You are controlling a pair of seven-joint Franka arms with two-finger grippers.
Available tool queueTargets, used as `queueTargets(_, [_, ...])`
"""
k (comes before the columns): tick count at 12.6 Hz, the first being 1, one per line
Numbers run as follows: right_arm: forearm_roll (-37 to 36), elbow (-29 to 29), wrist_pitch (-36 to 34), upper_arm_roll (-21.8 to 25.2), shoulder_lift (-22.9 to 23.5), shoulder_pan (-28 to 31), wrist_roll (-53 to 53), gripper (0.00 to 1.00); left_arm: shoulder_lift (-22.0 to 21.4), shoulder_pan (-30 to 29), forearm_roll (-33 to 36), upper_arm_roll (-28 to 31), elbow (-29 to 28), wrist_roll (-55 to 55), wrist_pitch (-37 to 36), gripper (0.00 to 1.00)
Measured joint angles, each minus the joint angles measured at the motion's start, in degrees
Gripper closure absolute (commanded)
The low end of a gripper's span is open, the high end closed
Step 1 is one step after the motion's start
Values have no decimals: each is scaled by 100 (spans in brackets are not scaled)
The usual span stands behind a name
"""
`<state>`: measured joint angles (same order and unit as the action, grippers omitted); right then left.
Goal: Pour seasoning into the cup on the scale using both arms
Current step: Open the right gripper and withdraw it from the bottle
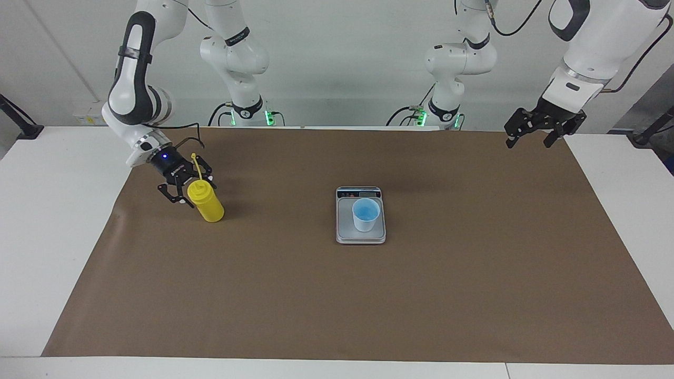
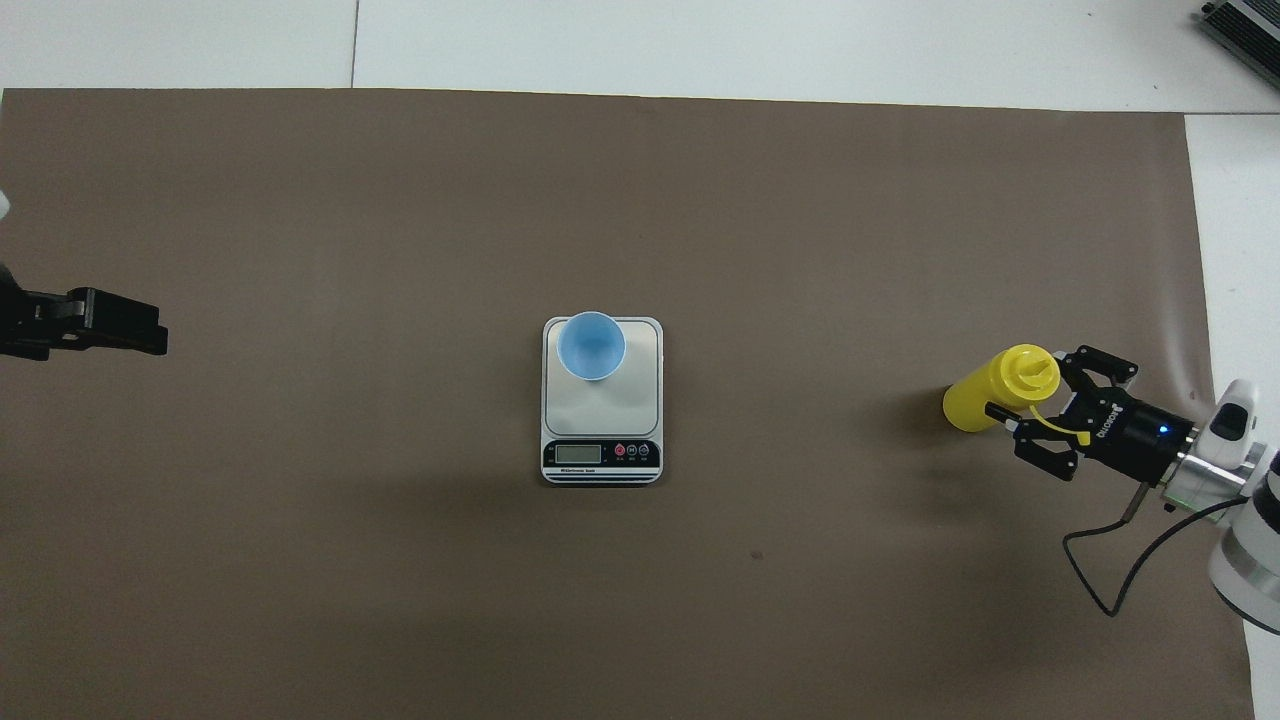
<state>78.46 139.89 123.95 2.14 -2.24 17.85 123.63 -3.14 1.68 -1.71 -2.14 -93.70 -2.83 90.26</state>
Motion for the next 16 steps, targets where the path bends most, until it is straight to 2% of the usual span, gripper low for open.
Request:
queueTargets(5, [-132, 23, -42, 12, -24, 166, 6, 0, 0, 0, 0, 0, 0, 0, 0, 0])
queueTargets(10, [-1957, 17, -177, 23, -39, 630, 6, 0, 0, 0, 0, 0, 0, 0, 0, 0])
queueTargets(16, [-3335, -608, -187, 34, -143, 724, 11, 0, 0, 0, 0, 0, 0, -1, 0, 0])
